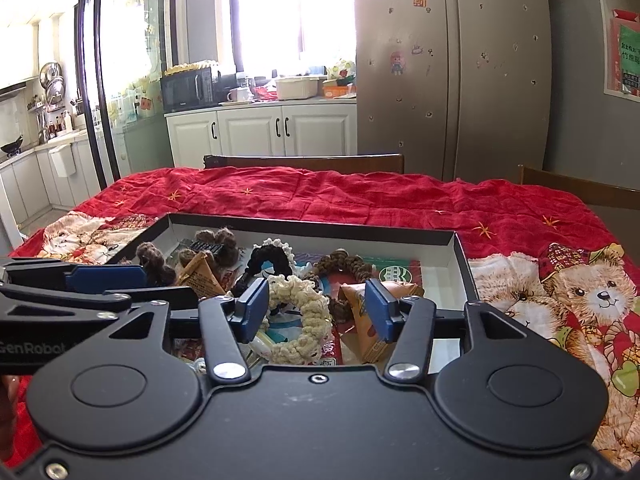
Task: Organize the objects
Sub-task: 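Withdraw both open tools up and away from the box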
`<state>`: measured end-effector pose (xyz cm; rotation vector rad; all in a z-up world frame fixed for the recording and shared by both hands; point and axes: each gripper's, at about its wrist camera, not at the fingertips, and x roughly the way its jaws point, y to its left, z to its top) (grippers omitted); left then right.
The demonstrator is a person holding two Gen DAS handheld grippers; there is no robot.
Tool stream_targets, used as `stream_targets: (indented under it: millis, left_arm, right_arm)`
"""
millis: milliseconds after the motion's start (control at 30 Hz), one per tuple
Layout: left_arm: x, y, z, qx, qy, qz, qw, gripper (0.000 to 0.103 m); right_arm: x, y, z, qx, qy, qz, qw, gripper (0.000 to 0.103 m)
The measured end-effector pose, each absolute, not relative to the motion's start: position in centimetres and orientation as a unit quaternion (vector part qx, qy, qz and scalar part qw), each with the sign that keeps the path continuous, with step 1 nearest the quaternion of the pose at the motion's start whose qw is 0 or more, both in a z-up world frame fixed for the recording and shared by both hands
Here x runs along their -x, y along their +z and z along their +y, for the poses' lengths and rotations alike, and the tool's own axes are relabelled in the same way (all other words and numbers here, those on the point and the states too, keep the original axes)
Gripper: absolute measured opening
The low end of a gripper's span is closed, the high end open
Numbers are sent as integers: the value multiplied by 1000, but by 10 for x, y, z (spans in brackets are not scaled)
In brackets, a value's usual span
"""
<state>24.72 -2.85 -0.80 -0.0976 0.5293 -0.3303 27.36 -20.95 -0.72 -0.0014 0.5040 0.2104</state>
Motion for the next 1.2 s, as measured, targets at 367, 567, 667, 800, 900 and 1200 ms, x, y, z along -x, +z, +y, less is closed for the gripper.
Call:
stream_targets:
  millis: [367,567,667,800,900,1200]
  left_arm:
    - [-233,6,-23,55,-158,243,955,85]
    - [-223,16,-21,51,-159,235,957,87]
    - [-218,21,-19,53,-160,232,958,90]
    - [-210,27,-18,53,-160,229,959,92]
    - [-203,31,-17,46,-158,227,960,94]
    - [-180,37,-7,33,-145,224,963,99]
  right_arm:
    - [-264,3,-212,-5,105,246,964,67]
    - [-254,15,-213,0,108,241,965,76]
    - [-247,24,-214,0,109,235,966,79]
    - [-237,32,-215,5,111,231,967,81]
    - [-229,37,-214,14,114,229,967,82]
    - [-197,51,-212,28,123,214,969,84]
